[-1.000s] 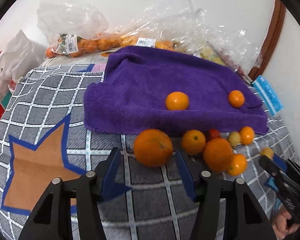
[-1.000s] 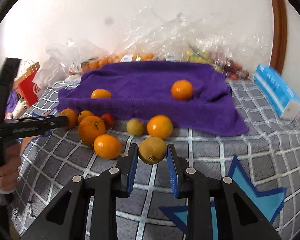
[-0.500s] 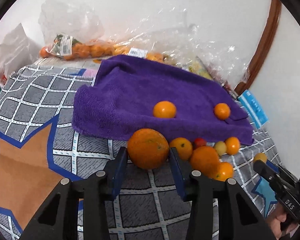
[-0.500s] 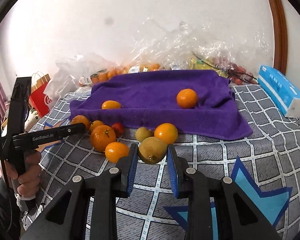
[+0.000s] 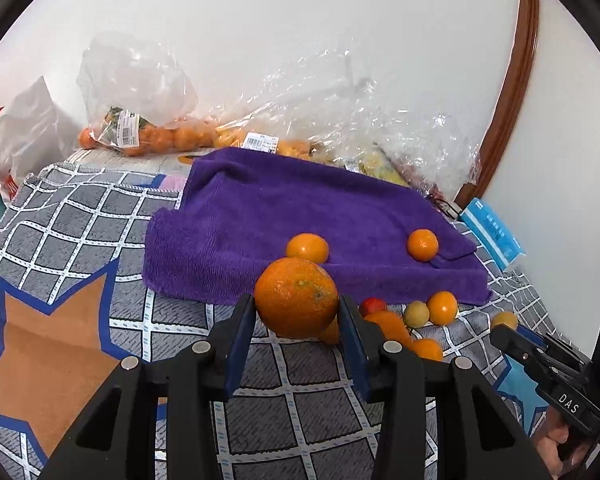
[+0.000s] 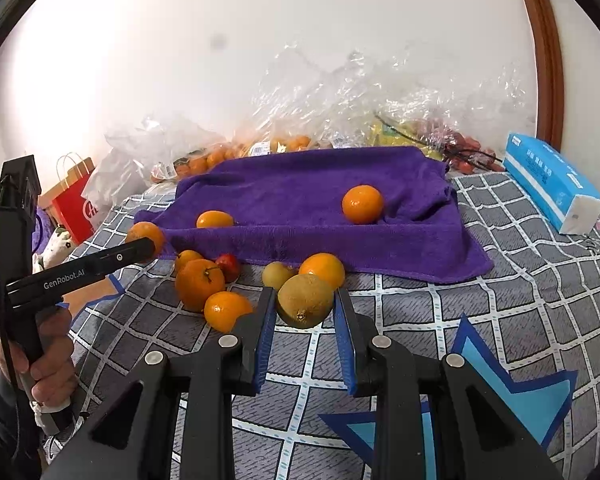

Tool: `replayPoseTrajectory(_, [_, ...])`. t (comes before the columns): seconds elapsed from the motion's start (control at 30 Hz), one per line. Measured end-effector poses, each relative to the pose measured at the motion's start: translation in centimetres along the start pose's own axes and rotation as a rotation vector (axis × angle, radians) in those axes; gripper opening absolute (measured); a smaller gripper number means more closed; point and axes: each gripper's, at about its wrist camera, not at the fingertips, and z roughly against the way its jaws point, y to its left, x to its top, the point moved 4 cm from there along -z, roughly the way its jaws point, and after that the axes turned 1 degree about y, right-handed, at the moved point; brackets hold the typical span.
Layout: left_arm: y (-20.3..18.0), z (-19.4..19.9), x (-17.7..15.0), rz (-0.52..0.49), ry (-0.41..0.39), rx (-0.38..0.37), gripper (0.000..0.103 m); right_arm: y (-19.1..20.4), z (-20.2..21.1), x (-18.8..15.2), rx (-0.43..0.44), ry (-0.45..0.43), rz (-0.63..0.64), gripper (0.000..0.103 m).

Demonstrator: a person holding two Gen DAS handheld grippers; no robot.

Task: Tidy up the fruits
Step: 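Lift both held fruits and carry them over the purple towel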

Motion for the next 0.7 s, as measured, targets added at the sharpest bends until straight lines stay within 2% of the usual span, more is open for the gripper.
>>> replayPoseTrajectory(0.3, [0.9,-0.2,0.2,0.041,-0.001,0.022,0.040,0.2,0.1,0.0,0.009,-0.005,0.003,0.029])
replayPoseTrajectory(0.57, [0.9,-0.5,0.2,0.033,0.005,0.016,0.040,-0.3,0.7,0.1,0.015,-0.040,-0.022,0.029])
replayPoseTrajectory(0.7, [1.1,-0.7,0.2,0.045,0.012,0.011,0.040,-0.6,1.4,0.5,-0.013,-0.058,-0.031,0.029])
